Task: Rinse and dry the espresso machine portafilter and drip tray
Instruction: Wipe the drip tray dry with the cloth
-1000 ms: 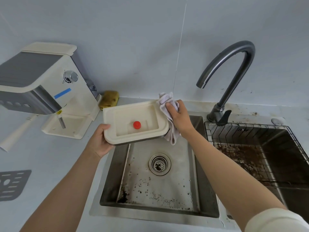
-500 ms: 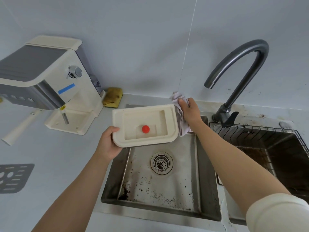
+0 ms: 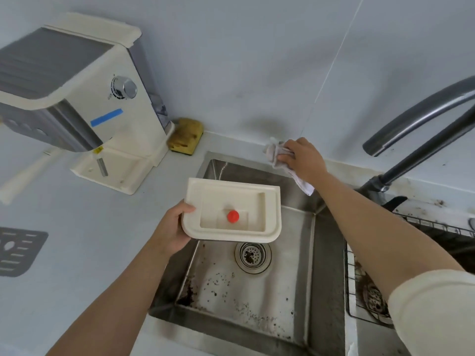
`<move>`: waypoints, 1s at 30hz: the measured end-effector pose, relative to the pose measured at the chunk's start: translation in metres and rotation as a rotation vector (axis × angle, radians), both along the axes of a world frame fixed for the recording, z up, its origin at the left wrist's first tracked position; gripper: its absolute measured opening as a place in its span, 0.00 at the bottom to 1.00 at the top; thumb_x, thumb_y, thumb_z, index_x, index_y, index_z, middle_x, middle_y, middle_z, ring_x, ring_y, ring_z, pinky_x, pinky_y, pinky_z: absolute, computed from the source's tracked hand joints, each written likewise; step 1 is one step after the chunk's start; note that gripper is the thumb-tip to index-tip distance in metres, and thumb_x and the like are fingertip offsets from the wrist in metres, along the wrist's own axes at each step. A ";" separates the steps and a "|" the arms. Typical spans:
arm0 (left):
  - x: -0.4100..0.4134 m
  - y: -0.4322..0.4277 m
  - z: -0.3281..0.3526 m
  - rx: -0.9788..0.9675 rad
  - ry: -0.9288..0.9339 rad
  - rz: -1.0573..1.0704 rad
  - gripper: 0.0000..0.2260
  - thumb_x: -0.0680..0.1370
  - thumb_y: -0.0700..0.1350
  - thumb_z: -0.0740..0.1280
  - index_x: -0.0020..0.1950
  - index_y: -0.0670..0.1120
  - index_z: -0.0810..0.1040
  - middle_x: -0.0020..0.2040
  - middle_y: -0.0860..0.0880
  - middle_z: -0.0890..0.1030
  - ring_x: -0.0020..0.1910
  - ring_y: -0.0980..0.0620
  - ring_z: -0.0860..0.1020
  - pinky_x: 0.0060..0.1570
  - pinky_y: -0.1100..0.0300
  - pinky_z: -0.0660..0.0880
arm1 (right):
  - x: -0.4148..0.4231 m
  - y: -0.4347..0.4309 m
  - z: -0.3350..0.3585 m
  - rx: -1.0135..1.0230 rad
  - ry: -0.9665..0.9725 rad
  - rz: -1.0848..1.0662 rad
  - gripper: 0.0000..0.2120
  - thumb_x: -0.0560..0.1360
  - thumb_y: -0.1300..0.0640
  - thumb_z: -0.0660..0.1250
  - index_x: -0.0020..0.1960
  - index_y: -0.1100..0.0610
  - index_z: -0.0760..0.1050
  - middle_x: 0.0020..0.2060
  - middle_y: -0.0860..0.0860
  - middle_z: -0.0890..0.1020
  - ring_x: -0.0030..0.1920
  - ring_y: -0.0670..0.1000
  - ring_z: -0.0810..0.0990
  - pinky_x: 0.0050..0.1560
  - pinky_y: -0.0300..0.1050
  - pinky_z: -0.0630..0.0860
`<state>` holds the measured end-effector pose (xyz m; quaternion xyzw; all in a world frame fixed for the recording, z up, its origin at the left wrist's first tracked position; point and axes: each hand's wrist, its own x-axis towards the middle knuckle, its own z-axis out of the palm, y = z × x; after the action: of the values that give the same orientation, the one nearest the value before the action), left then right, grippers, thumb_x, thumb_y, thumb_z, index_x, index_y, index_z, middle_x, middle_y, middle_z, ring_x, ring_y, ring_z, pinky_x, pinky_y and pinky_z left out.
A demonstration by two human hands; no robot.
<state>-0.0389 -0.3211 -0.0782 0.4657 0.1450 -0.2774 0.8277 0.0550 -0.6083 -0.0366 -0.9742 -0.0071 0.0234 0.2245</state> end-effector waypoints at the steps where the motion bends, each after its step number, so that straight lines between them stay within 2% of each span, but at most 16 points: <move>1: 0.002 0.001 -0.002 0.003 0.010 0.014 0.43 0.50 0.44 0.74 0.66 0.42 0.71 0.58 0.41 0.77 0.54 0.43 0.78 0.48 0.51 0.79 | 0.008 0.004 -0.003 -0.066 -0.001 0.057 0.15 0.77 0.56 0.61 0.62 0.57 0.73 0.58 0.58 0.72 0.58 0.58 0.72 0.53 0.43 0.65; 3: 0.008 0.001 -0.004 0.008 0.019 0.032 0.43 0.50 0.44 0.74 0.66 0.42 0.70 0.57 0.42 0.77 0.54 0.43 0.77 0.48 0.51 0.79 | 0.025 0.011 -0.009 -0.213 0.009 0.160 0.18 0.76 0.56 0.62 0.65 0.56 0.71 0.60 0.58 0.72 0.61 0.59 0.70 0.57 0.47 0.66; 7: 0.021 0.003 -0.010 0.000 0.024 0.057 0.39 0.52 0.42 0.71 0.65 0.42 0.70 0.56 0.43 0.78 0.53 0.43 0.77 0.49 0.51 0.78 | 0.050 0.020 -0.024 -0.385 0.013 0.265 0.21 0.74 0.53 0.65 0.65 0.55 0.71 0.60 0.58 0.71 0.61 0.60 0.68 0.58 0.50 0.66; 10: 0.028 0.004 -0.016 -0.008 0.031 0.068 0.40 0.49 0.43 0.74 0.61 0.43 0.72 0.53 0.43 0.79 0.51 0.44 0.78 0.44 0.53 0.81 | 0.056 0.023 -0.042 -0.448 0.042 0.224 0.21 0.75 0.51 0.65 0.66 0.56 0.70 0.61 0.59 0.70 0.62 0.60 0.67 0.59 0.52 0.66; 13: 0.031 0.002 -0.021 -0.011 0.034 0.055 0.34 0.54 0.43 0.69 0.61 0.42 0.71 0.52 0.43 0.78 0.51 0.43 0.77 0.42 0.53 0.81 | 0.056 0.025 -0.057 -0.492 0.105 0.185 0.20 0.77 0.52 0.62 0.68 0.55 0.68 0.64 0.58 0.68 0.65 0.59 0.65 0.62 0.50 0.65; 15: 0.032 0.001 -0.025 -0.010 0.041 0.049 0.33 0.55 0.43 0.68 0.61 0.42 0.73 0.51 0.43 0.79 0.50 0.44 0.79 0.41 0.53 0.81 | 0.055 0.025 -0.060 -0.488 0.152 0.189 0.21 0.78 0.51 0.58 0.69 0.54 0.65 0.66 0.58 0.66 0.67 0.60 0.62 0.66 0.50 0.60; 18: 0.033 -0.002 -0.026 -0.021 0.033 0.047 0.31 0.54 0.43 0.69 0.58 0.43 0.75 0.48 0.44 0.82 0.47 0.46 0.82 0.40 0.53 0.81 | 0.051 0.023 -0.052 -0.437 0.255 0.133 0.25 0.79 0.44 0.52 0.74 0.47 0.55 0.74 0.56 0.56 0.74 0.59 0.50 0.73 0.55 0.48; 21: 0.033 -0.005 -0.022 -0.023 0.022 0.060 0.16 0.66 0.41 0.63 0.53 0.43 0.76 0.41 0.47 0.84 0.41 0.48 0.83 0.36 0.56 0.80 | 0.039 0.026 -0.034 -0.266 0.303 0.041 0.27 0.79 0.41 0.48 0.76 0.45 0.45 0.77 0.52 0.43 0.76 0.56 0.39 0.73 0.58 0.40; 22: 0.033 -0.006 -0.019 -0.016 0.021 0.068 0.12 0.71 0.40 0.58 0.52 0.44 0.76 0.39 0.48 0.84 0.40 0.49 0.82 0.35 0.58 0.80 | 0.032 0.028 -0.026 -0.202 0.289 0.028 0.28 0.79 0.41 0.47 0.76 0.45 0.43 0.76 0.51 0.42 0.76 0.56 0.39 0.73 0.58 0.40; 24: 0.030 -0.007 -0.013 -0.009 0.021 0.061 0.14 0.75 0.38 0.53 0.53 0.44 0.76 0.39 0.48 0.84 0.41 0.49 0.82 0.35 0.58 0.80 | 0.011 0.030 -0.011 -0.119 0.242 0.036 0.29 0.80 0.43 0.49 0.76 0.47 0.42 0.76 0.53 0.42 0.76 0.56 0.41 0.74 0.56 0.43; 28: 0.023 -0.008 -0.001 0.011 -0.007 0.040 0.12 0.74 0.41 0.58 0.54 0.45 0.76 0.44 0.46 0.83 0.43 0.48 0.81 0.38 0.57 0.81 | -0.051 0.036 0.022 0.137 0.197 0.029 0.34 0.78 0.47 0.58 0.76 0.51 0.43 0.76 0.53 0.44 0.76 0.52 0.41 0.73 0.49 0.43; 30: 0.019 -0.009 0.005 0.019 -0.021 0.046 0.11 0.75 0.41 0.57 0.53 0.45 0.76 0.43 0.47 0.83 0.43 0.48 0.80 0.37 0.58 0.80 | -0.081 0.036 0.029 0.223 0.231 0.011 0.40 0.75 0.47 0.63 0.76 0.52 0.41 0.76 0.52 0.44 0.76 0.51 0.40 0.73 0.47 0.43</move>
<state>-0.0203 -0.3298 -0.0728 0.4728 0.1498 -0.2521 0.8310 -0.0259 -0.5719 -0.0074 -0.9340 0.0110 0.1354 0.3304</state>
